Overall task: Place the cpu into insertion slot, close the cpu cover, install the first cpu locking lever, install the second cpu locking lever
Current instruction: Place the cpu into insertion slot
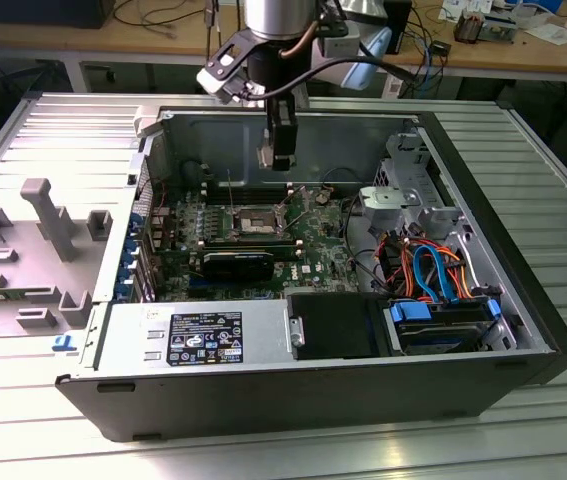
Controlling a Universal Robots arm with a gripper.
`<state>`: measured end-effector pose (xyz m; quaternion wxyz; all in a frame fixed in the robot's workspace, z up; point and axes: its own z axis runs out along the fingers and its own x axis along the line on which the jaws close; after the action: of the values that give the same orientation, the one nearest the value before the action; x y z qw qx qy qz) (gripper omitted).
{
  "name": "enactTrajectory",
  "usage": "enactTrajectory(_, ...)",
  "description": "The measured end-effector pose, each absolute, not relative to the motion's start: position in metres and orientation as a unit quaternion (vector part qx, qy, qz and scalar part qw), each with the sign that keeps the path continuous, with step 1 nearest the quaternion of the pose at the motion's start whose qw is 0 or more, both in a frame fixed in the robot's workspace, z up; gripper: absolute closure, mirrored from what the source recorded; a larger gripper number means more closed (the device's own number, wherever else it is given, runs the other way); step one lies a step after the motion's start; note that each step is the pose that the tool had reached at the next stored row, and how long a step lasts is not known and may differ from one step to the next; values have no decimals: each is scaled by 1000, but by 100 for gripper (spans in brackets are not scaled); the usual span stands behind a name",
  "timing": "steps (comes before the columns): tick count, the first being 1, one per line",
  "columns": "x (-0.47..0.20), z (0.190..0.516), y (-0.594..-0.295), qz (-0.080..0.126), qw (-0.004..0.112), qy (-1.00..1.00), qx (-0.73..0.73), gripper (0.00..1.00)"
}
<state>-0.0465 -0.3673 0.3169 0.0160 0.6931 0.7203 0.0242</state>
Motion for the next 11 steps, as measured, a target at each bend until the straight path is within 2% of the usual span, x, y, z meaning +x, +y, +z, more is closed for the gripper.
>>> enactTrajectory(11,-47,299,-368,24,16,720,693,46)
